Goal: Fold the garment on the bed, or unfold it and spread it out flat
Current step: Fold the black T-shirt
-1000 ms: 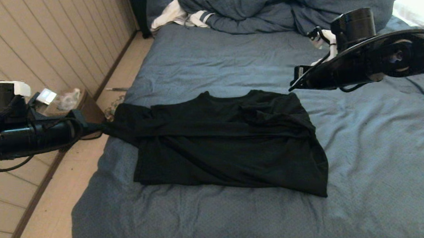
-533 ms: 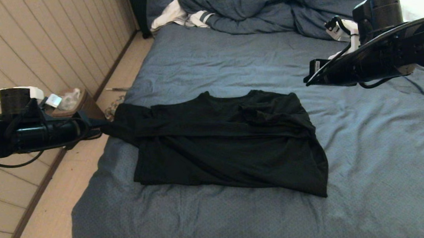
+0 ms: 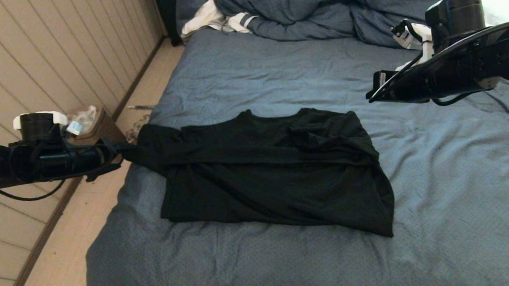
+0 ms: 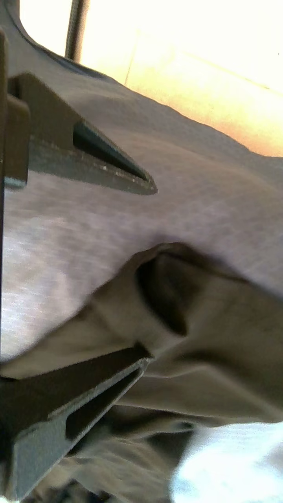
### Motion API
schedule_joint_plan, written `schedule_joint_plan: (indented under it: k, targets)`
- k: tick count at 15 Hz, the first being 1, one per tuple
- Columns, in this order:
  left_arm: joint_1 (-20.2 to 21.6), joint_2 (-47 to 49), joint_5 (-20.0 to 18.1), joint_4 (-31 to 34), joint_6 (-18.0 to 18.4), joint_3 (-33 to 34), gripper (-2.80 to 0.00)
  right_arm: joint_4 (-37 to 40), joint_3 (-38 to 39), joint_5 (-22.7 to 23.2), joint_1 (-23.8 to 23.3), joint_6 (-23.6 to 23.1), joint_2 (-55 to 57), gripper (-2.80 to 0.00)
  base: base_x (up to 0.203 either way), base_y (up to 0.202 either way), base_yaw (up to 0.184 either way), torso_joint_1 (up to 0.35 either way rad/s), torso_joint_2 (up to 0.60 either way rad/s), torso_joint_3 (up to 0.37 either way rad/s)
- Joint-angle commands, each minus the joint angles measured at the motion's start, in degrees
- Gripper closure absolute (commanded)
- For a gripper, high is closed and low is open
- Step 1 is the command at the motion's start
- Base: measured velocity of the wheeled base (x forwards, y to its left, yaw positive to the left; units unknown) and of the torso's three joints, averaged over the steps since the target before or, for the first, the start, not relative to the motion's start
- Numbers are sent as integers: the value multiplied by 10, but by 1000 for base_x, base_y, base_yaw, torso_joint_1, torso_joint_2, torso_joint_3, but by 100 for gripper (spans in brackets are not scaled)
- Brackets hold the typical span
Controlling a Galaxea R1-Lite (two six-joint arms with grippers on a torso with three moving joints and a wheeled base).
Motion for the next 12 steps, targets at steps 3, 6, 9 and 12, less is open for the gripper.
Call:
schedule_joint_plan:
  k: [3,6,9,12]
  targets:
    - [-1,27,-3,34,-42,-67,-280,-6,-2,2,4,0,3,0,0,0,0,0,0,0]
    - [-10,45,-6,58,-84,-115,-280,-7,0,2,5,0,5,0,0,0,0,0,0,0]
    - [-18,63,-9,74,-98,-133,-280,-7,3,3,3,0,7,0,0,0,0,0,0,0]
    - [-24,77,-9,76,-98,-140,0,-7,-2,2,3,0,17,0,0,0,0,0,0,0]
